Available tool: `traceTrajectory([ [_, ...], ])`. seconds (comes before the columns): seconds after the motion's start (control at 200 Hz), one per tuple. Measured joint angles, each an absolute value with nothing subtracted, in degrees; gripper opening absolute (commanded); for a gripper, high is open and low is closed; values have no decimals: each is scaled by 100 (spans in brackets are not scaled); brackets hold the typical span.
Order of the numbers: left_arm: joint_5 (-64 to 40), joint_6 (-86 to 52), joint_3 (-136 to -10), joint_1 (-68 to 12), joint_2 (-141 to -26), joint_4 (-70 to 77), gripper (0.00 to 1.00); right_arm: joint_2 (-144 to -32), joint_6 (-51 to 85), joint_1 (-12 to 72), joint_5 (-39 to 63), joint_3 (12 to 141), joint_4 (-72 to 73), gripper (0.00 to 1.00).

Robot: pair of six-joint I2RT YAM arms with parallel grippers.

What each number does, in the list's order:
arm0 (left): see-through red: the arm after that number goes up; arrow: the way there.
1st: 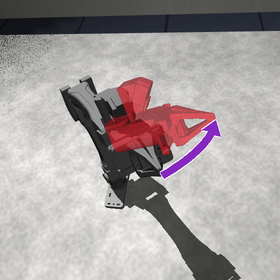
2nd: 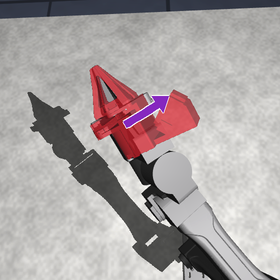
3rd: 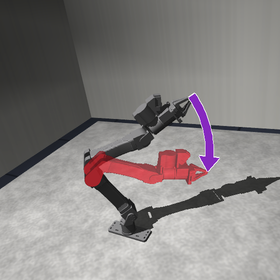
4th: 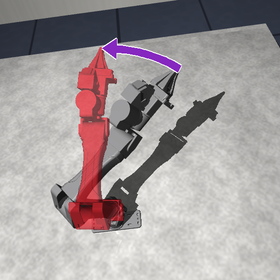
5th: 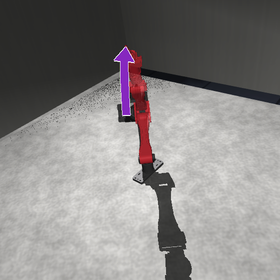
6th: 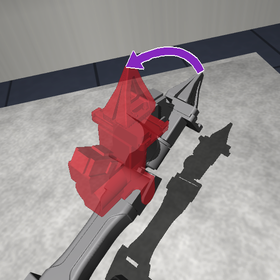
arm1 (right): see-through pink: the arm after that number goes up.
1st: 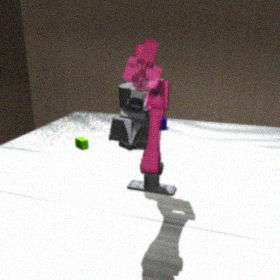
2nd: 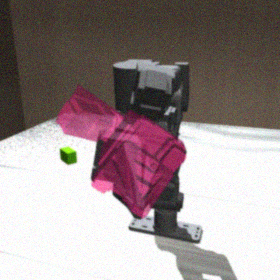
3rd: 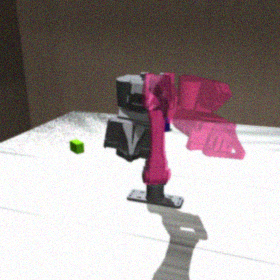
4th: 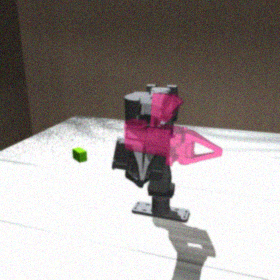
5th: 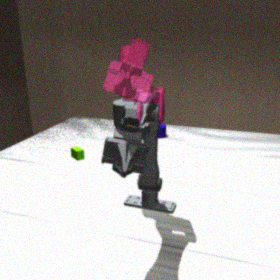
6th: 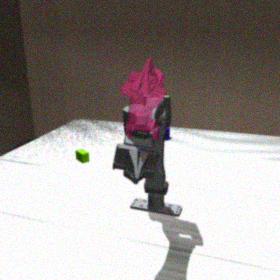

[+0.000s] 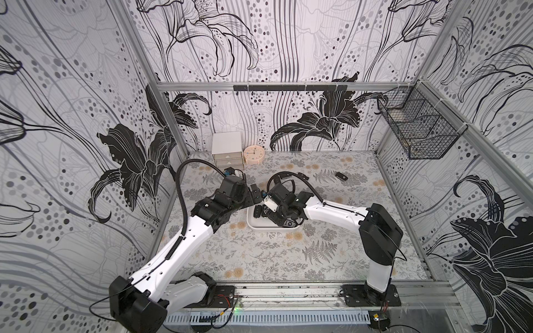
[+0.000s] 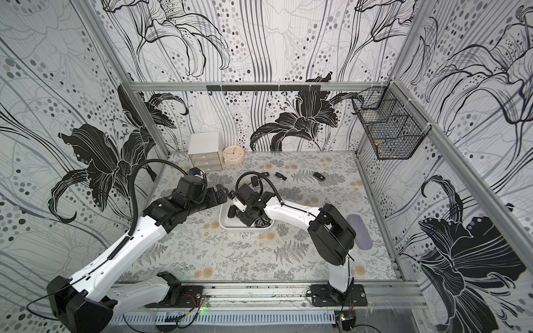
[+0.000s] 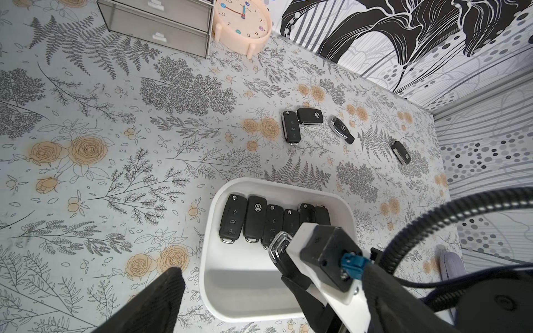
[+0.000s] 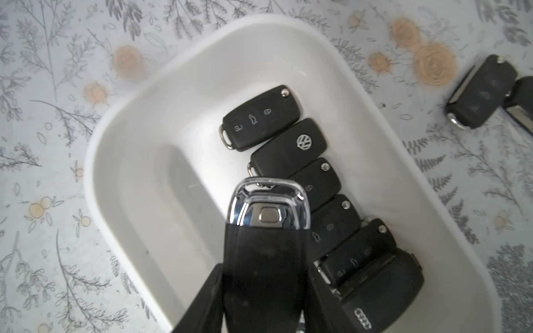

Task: Place the car key into the storage box
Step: Place the car key in the storage box.

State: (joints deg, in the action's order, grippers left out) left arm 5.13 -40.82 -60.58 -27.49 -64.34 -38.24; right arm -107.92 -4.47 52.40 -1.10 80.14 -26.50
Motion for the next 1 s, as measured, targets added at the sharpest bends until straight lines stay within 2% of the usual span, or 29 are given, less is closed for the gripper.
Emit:
traceTrajectory([
  [0.471,622,-4171,-5920,-2744,-6198,-4086,99,-11150,-725,5308,196,8071,-2650,28],
  [0.696,644,-4187,-5920,-2742,-6198,-4086,99,-11161,-740,5308,259,8082,-2648,47],
  [1.001,666,-4187,-5920,-2744,-6198,-4086,99,-11236,-738,5308,259,8176,-2611,51],
])
